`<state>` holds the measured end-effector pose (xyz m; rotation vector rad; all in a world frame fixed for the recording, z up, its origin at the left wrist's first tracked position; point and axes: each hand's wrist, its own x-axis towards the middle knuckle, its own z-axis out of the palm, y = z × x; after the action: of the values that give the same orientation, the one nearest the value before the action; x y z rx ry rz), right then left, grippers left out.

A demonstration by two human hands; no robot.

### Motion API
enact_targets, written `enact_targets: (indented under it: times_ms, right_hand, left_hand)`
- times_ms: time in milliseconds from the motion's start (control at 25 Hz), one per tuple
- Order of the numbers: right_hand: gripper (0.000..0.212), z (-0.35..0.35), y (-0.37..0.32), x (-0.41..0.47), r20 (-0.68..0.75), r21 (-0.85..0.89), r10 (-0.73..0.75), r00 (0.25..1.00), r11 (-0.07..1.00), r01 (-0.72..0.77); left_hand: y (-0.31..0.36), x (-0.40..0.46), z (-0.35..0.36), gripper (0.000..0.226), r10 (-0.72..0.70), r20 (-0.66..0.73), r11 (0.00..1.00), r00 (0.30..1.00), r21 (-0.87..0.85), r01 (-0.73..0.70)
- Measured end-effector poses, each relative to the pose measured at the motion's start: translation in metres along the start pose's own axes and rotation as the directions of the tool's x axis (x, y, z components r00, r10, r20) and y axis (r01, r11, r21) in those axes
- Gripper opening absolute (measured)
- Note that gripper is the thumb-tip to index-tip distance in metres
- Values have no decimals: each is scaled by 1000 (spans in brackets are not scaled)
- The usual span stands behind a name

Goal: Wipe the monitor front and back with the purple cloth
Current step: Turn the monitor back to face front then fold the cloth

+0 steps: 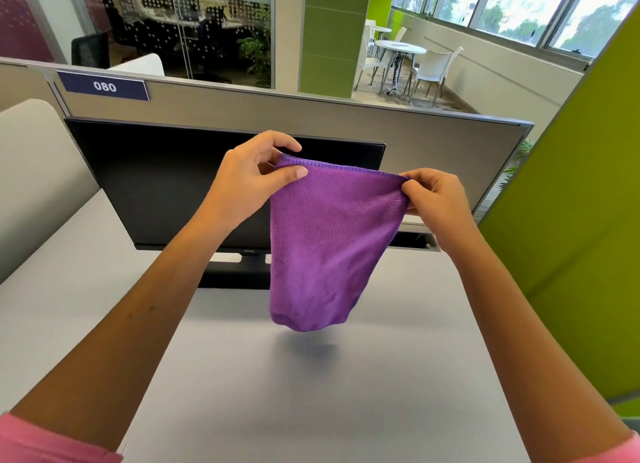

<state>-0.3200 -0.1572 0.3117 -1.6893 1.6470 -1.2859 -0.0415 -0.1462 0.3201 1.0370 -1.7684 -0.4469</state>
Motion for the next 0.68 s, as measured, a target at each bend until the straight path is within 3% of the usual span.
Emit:
enact_targets:
  times_ms: [160, 280, 440, 560, 680]
  right_hand:
    - [23, 13, 5, 11, -13, -59, 37, 999, 998, -38]
    - [25, 21, 11, 15, -46, -80, 79, 996, 993, -82]
    - [20, 6, 10, 15, -38, 58, 64, 997, 996, -62]
    - [26, -16, 14, 2, 236, 292, 98, 967, 942, -167]
    - [39, -21, 47, -29, 565, 304, 110, 818, 894, -330]
  left_hand:
    - [-15, 9, 12, 24, -143, 40, 977, 989, 166, 134]
    - [-19, 18, 28, 17, -172, 41, 946, 984, 284, 154]
    - [-12, 24, 29, 9, -184, -17, 980, 983, 76, 185]
    - [-11, 10, 19, 9, -236, 205, 946, 950, -175, 273]
    - [-28, -34, 14, 10, -237, 547, 864, 803, -258, 431]
